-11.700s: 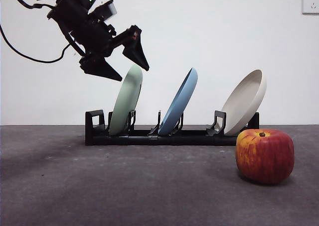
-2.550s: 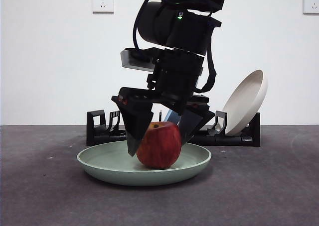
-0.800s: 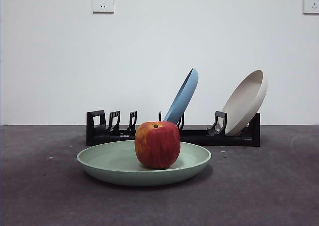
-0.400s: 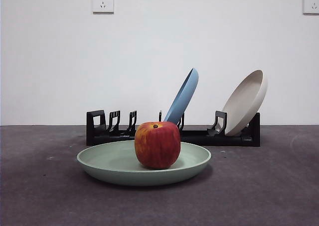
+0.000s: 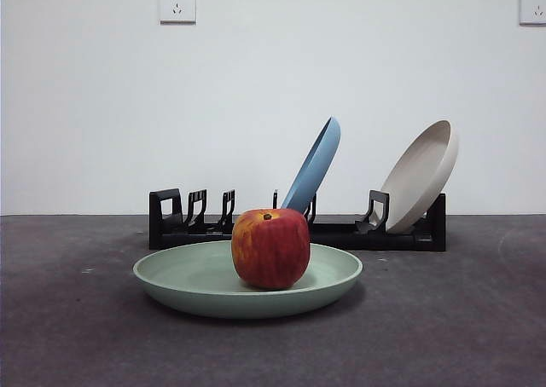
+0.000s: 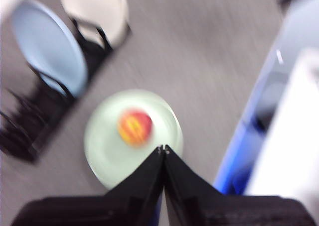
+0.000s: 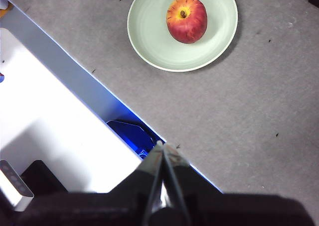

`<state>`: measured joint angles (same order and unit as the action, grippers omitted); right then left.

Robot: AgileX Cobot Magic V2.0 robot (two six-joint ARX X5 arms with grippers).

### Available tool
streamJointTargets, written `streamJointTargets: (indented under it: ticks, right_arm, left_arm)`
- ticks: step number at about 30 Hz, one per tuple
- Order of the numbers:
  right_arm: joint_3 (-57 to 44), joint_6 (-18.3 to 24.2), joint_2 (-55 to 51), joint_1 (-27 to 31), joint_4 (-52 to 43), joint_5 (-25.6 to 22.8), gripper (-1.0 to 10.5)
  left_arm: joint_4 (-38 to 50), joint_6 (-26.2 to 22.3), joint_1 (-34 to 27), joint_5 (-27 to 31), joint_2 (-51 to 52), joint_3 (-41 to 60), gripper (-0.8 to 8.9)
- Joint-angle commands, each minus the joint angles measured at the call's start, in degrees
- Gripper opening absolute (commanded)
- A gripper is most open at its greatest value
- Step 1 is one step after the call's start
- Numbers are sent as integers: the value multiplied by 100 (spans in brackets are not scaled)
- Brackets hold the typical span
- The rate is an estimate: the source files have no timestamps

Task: Take the green plate from the plate rack,put the plate on the table,take the apple from the table,put the apple in the plate

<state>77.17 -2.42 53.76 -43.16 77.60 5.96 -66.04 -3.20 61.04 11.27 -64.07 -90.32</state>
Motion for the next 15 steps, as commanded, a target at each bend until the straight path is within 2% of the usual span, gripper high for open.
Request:
streamJointTargets:
  ticks: [1, 5, 8, 11, 15]
  right_arm:
    - [-2, -63, -20, -15, 87, -9, -15]
    - [-2, -63, -37, -15, 87, -11, -15]
    - [-2, -63, -48, -15, 87, -11, -15]
    - [-2, -63, -57, -15, 87, -11, -15]
    - [-2, -63, -59, -15, 87, -9, -15]
  left_arm:
    - [977, -584, -640, -155, 181, 9, -3]
    - [2310, -1058, -1862, -1462, 476, 175, -3]
    - [3442, -1097, -2782, -2363, 896, 717, -3]
    - [4457, -1097, -3534, -2660, 1416, 1556, -3]
    - [5700, -1097, -4323, -2636, 2262, 3016, -3]
